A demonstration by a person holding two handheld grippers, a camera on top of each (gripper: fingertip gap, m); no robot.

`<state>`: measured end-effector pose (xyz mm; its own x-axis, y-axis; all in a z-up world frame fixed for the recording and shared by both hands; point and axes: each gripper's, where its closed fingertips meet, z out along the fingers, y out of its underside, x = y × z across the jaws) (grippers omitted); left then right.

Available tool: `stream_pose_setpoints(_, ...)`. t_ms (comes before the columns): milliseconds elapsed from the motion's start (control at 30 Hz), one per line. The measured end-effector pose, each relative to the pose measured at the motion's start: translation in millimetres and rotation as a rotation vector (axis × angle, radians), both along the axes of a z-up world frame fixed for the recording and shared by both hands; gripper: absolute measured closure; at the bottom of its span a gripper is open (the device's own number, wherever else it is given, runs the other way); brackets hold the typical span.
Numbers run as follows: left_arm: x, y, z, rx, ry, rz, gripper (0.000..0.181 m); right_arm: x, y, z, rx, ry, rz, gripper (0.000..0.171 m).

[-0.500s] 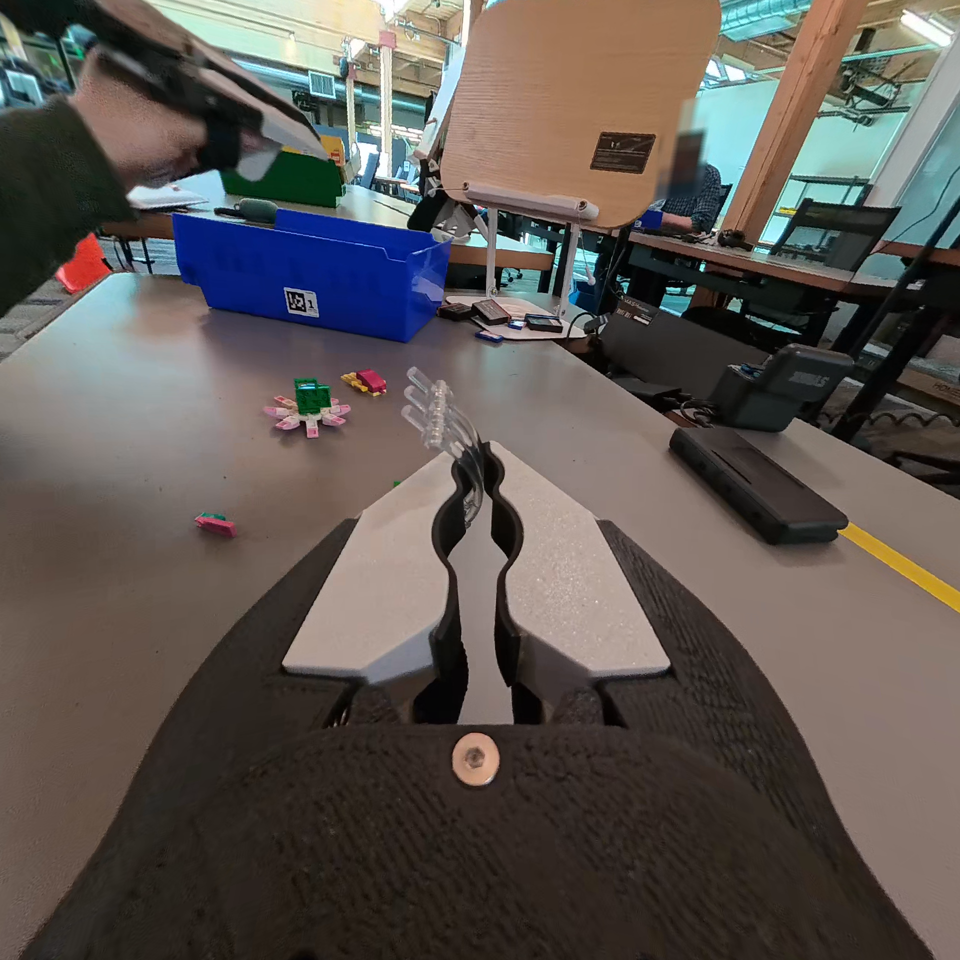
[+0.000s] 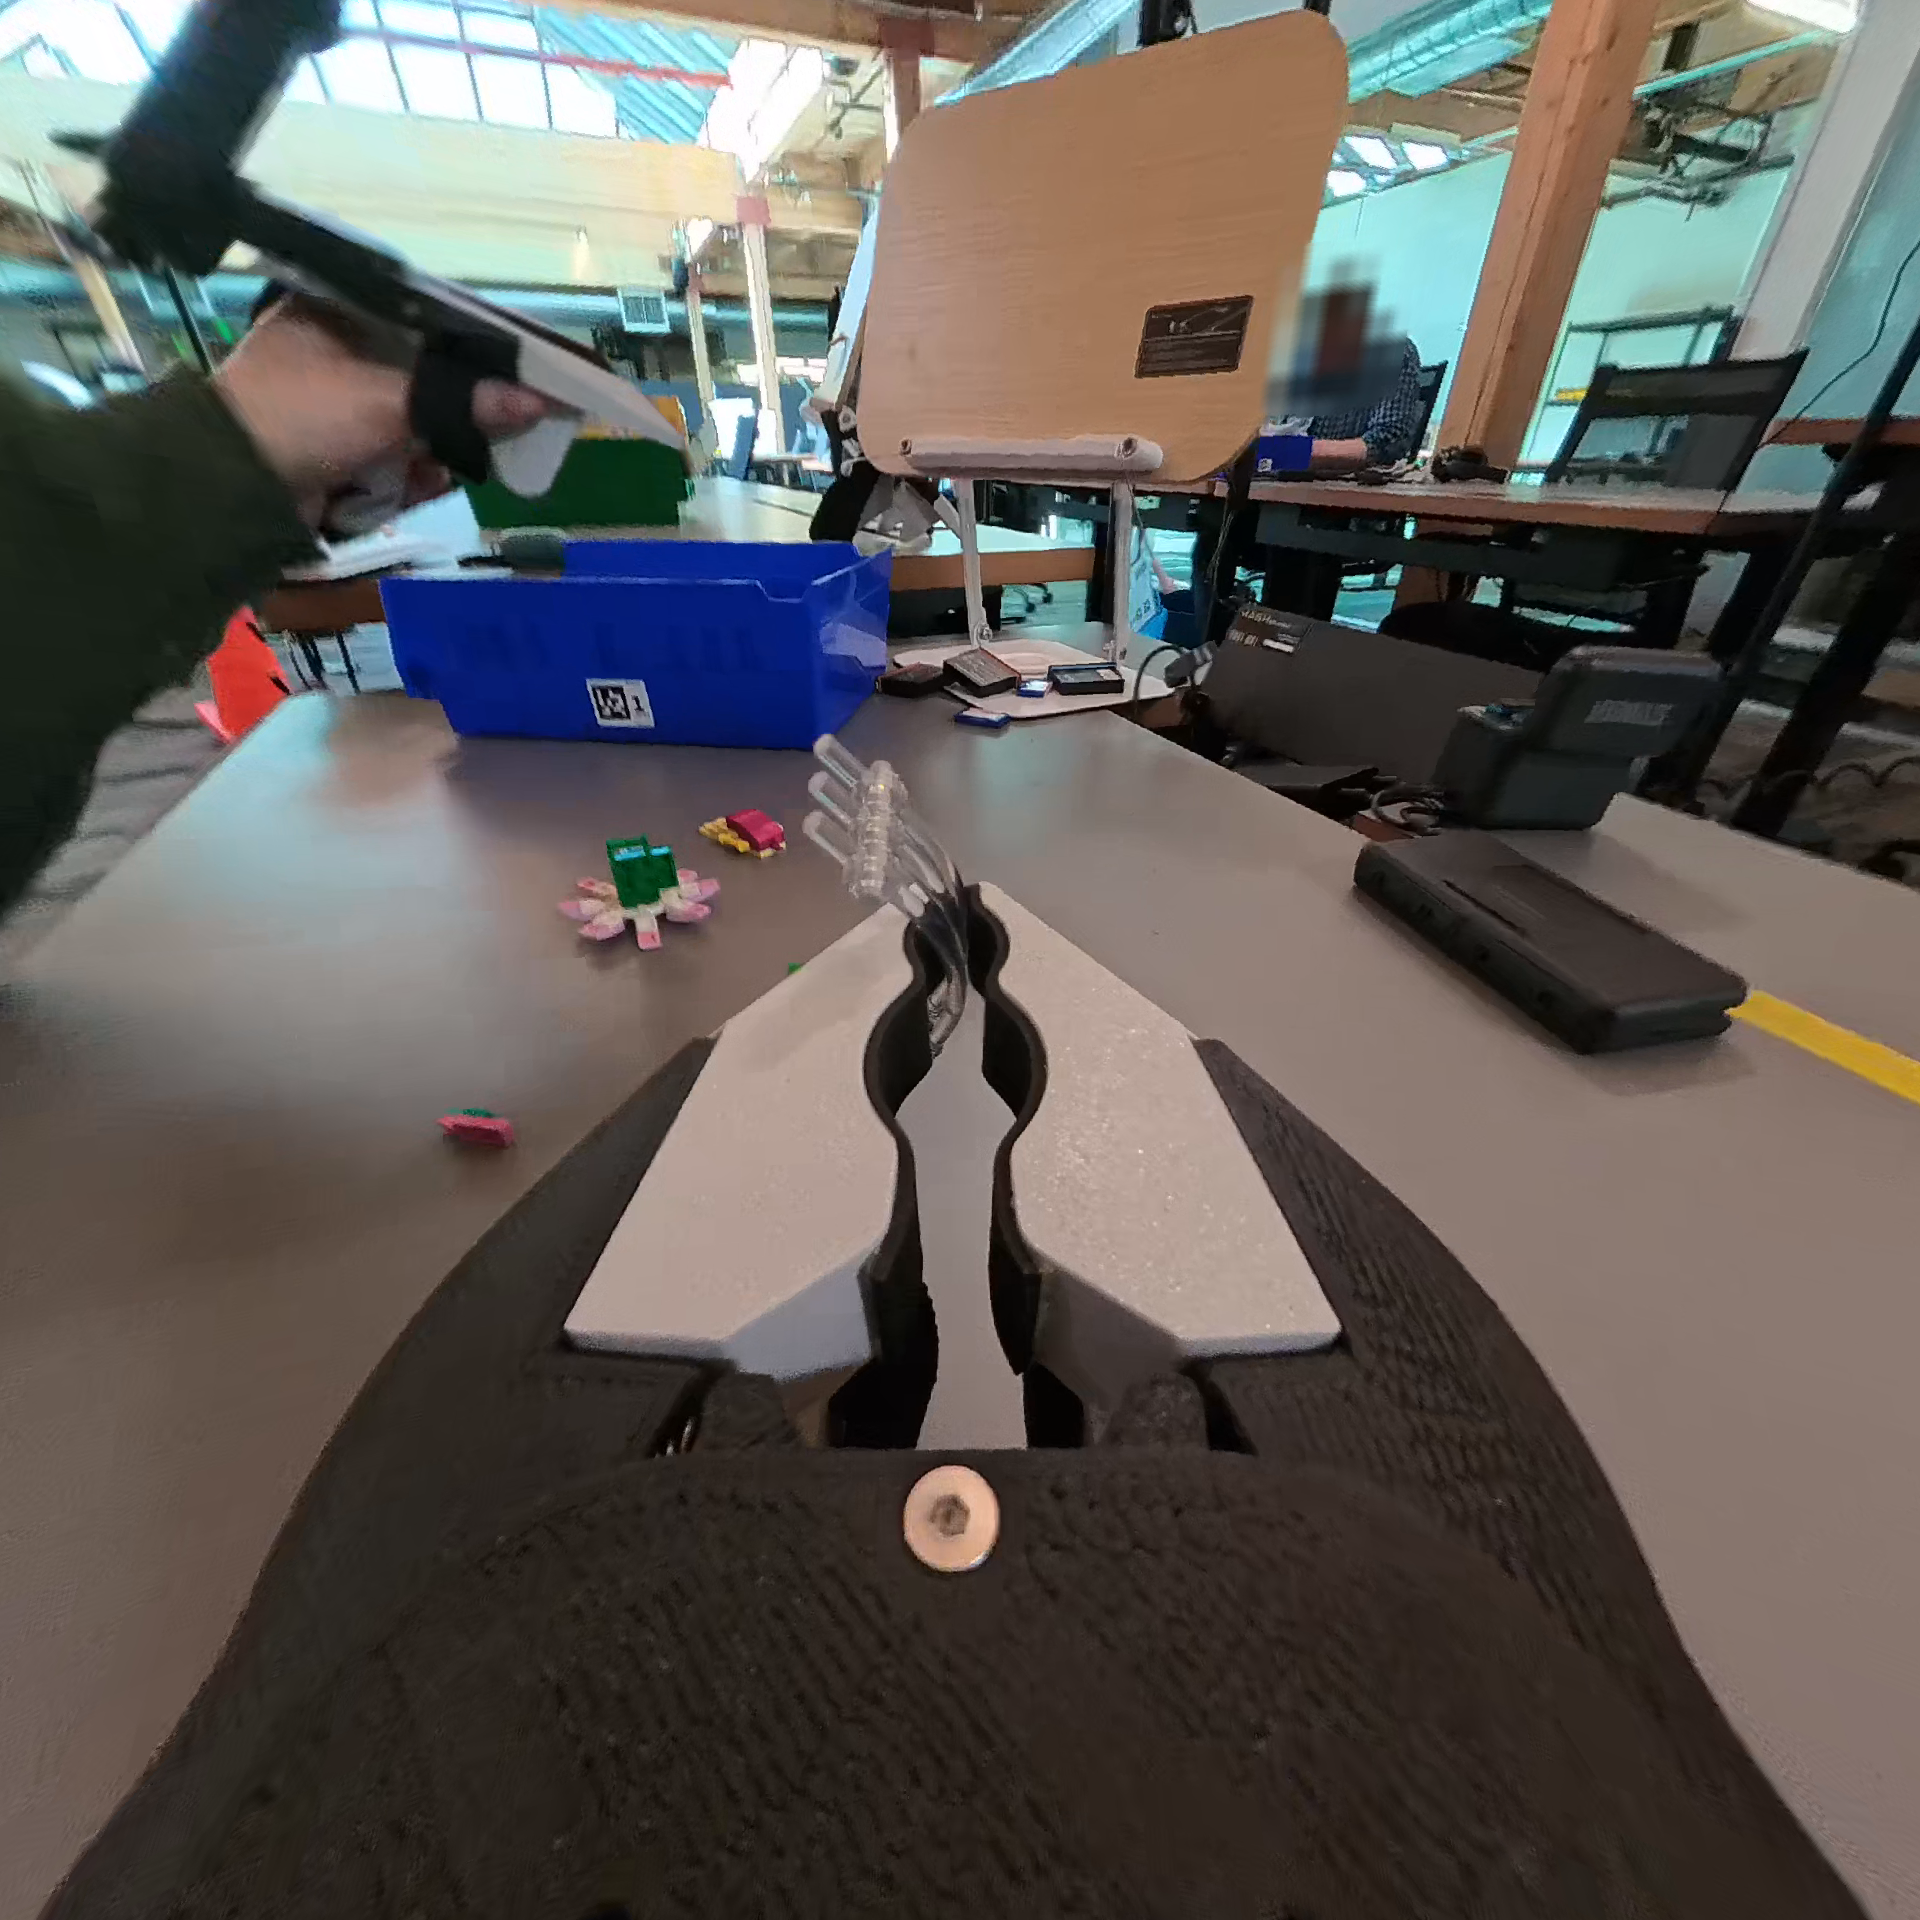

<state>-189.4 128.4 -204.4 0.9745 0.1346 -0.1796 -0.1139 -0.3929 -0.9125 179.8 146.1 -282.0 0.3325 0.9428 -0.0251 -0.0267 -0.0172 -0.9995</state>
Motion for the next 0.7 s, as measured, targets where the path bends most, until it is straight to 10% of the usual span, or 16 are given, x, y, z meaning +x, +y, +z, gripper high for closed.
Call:
stream_pose_setpoints(33,51,0,3,0.039,-0.001,-0.133,0.071,1,2,1,-0.032,0.021,0.0,0.171)
stream_pose_setpoints(300,341,-13,-63,0.048,0.29,-0.713,0.12,14,17,3,-0.292,0.198,0.009,0.171)
stream_pose_setpoints(700,387,4,-98,0.062,0.271,-0.833,0.157,12,17,3,-0.429,0.287,0.052,0.171)
